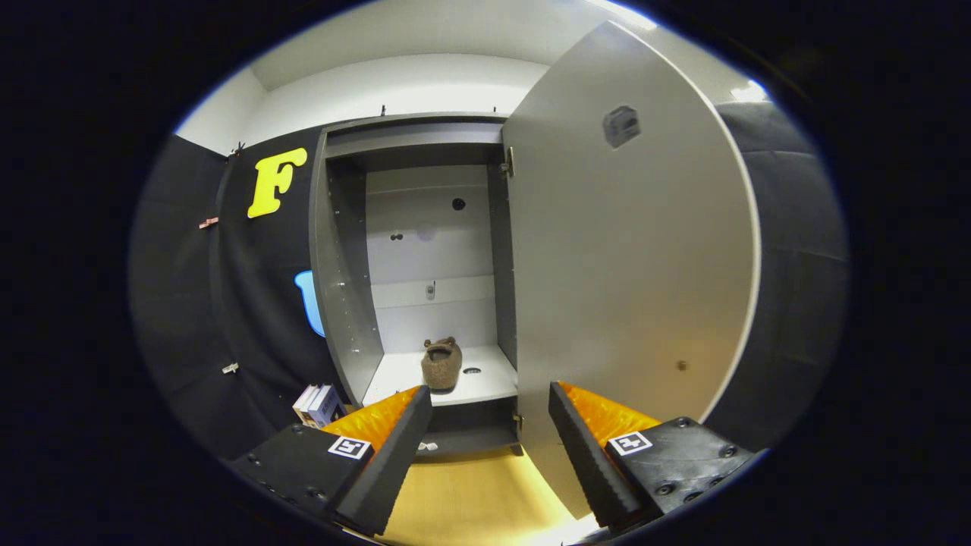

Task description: Open the shoe cabinet door, grab the shoes and put them into the shoe cabinet, then close the shoe cabinet door.

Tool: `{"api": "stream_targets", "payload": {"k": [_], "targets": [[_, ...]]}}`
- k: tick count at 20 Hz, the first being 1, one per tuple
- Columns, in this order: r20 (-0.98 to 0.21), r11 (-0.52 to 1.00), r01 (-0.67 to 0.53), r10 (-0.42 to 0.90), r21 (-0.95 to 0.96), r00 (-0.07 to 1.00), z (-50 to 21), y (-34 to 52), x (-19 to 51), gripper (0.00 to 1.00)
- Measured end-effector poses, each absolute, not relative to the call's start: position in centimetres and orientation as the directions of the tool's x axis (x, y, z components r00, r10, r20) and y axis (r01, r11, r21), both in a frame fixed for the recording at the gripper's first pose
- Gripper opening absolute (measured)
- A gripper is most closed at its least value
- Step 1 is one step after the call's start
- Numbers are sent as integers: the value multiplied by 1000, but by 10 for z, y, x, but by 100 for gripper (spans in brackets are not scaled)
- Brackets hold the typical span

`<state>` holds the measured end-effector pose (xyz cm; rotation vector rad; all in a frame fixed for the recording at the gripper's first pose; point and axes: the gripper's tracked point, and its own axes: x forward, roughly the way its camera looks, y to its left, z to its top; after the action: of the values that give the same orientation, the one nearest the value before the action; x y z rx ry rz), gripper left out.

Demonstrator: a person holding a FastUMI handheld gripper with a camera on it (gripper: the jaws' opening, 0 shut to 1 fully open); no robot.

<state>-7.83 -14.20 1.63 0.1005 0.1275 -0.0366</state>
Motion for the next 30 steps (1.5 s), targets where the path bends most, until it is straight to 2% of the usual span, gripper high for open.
{"api": "stream_targets", "payload": {"k": [9, 13, 24, 30], "targets": [[-88, 989, -109, 118, 99, 989, 28, -222, -139, 97], [-100, 984, -145, 156, 106, 983, 23, -242, -140, 97], [-128, 991, -14, 32, 135, 991, 11, -339, -109, 98], [-152, 993, -24, 42, 117, 987, -2, -348, -81, 98]]}}
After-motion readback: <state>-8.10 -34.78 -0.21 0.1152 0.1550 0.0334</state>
